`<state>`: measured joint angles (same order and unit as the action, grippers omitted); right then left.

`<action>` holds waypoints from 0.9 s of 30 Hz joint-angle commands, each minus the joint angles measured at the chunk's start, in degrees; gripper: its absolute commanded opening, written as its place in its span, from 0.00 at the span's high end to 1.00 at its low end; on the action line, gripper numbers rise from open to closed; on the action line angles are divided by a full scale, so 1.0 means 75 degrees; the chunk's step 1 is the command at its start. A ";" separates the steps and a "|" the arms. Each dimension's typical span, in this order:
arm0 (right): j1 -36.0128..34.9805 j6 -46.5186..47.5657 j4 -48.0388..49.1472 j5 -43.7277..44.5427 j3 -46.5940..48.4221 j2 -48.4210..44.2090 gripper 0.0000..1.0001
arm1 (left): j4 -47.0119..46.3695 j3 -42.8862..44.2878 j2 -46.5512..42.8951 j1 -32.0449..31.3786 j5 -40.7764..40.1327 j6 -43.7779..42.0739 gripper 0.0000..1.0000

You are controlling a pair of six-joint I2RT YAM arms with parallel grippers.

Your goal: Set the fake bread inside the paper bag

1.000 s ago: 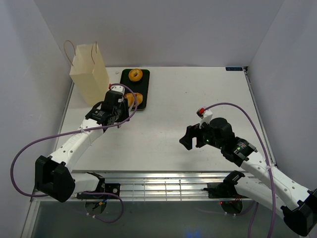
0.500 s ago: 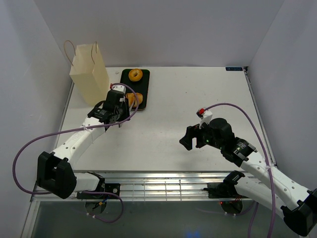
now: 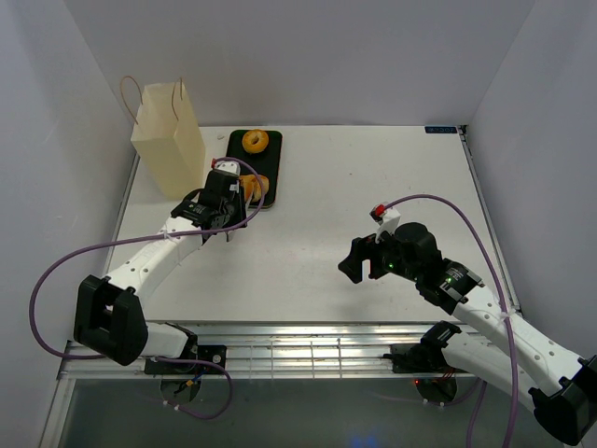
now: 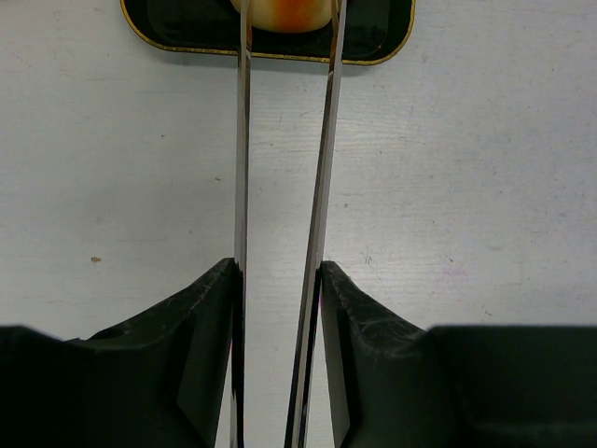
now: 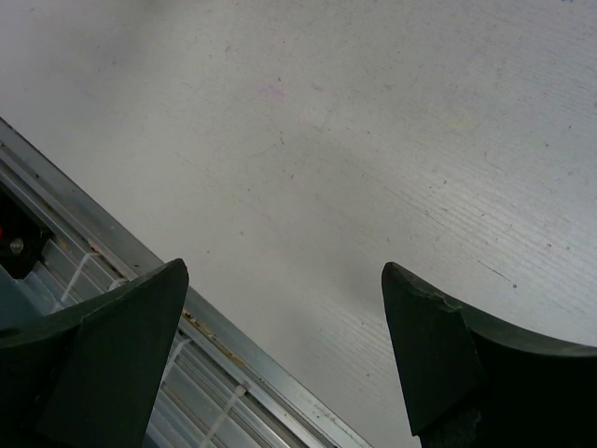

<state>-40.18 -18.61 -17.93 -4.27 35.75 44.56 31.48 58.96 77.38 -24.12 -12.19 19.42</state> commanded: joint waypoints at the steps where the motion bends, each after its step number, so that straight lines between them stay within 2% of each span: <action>1: 0.0026 0.0103 0.0235 0.0031 -0.0032 -0.0116 0.10 | -0.0190 0.0026 -0.0041 0.0028 0.0007 0.0024 0.51; 9: 0.0026 0.0114 0.0212 0.0031 -0.0009 -0.0175 0.10 | -0.0237 -0.0010 0.0041 0.0028 0.0054 -0.0011 0.60; 13: 0.0026 0.0126 0.0211 0.0031 0.0015 -0.0187 0.10 | -0.0237 -0.0010 -0.0005 0.0028 0.0031 -0.0035 0.68; 16: 0.0026 0.0126 0.0211 0.0031 0.0027 -0.0187 0.10 | -0.0237 -0.0010 -0.0041 0.0028 0.0019 -0.0058 0.79; 19: 0.0026 0.0138 0.0211 0.0019 0.0038 -0.0175 0.10 | -0.0237 0.0002 -0.0099 0.0028 0.0008 -0.0081 0.82; 25: 0.0037 0.0138 0.0211 0.0007 0.0062 -0.0163 0.10 | -0.0179 0.0095 -0.0286 0.0028 -0.0004 -0.0082 0.99; 27: 0.0026 0.0126 0.0200 0.0007 0.0062 -0.0163 0.10 | -0.0144 0.0154 -0.0322 0.0028 -0.0004 -0.0105 1.00</action>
<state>-40.14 -18.59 -17.93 -4.27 35.75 43.88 31.22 58.85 77.45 -24.12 -11.97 19.29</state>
